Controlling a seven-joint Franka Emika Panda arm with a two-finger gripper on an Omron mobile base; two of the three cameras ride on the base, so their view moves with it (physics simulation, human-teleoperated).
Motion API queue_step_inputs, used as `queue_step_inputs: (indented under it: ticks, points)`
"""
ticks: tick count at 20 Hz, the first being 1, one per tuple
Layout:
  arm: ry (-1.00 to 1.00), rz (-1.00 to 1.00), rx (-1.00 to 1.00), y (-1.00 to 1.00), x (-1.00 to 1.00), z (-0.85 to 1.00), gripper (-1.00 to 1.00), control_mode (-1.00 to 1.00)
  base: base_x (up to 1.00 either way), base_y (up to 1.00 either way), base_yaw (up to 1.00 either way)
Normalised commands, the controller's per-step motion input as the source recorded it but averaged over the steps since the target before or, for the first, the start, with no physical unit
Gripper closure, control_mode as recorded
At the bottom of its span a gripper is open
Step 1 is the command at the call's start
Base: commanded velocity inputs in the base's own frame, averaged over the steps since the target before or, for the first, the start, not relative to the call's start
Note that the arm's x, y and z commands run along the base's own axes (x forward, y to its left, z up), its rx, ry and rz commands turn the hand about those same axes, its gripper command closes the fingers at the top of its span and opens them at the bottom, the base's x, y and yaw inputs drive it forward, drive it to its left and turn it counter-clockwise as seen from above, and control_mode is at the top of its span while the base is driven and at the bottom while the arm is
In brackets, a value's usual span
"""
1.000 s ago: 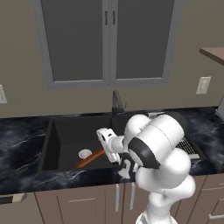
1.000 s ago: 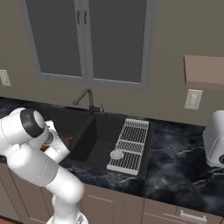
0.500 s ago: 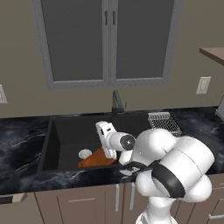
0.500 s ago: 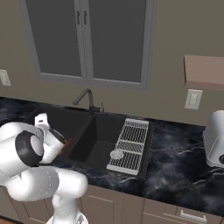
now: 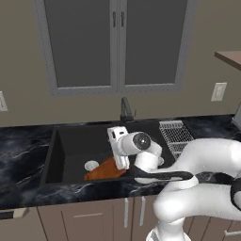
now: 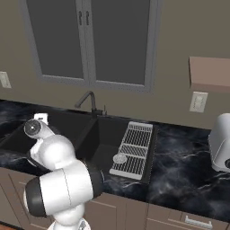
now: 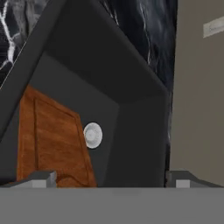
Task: Move the cutting board and knife to the sink. Then move spray from the cabinet to the counter.
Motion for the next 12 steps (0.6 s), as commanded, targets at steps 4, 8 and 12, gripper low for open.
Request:
queue_step_inputs:
  ticks: [4, 8, 12]
  points:
    - [0.24, -0.02, 0.00, 0.04, -0.19, 1.00, -1.00, -1.00, 0.00, 0.00, 0.00]
    - [0.20, -0.03, 0.00, 0.06, -0.19, 1.00, -1.00, -1.00, 0.00, 0.00, 0.00]
    - [0.20, -0.07, 0.00, 0.09, -0.26, 1.00, -1.00, -1.00, 0.00, 0.00, 0.00]
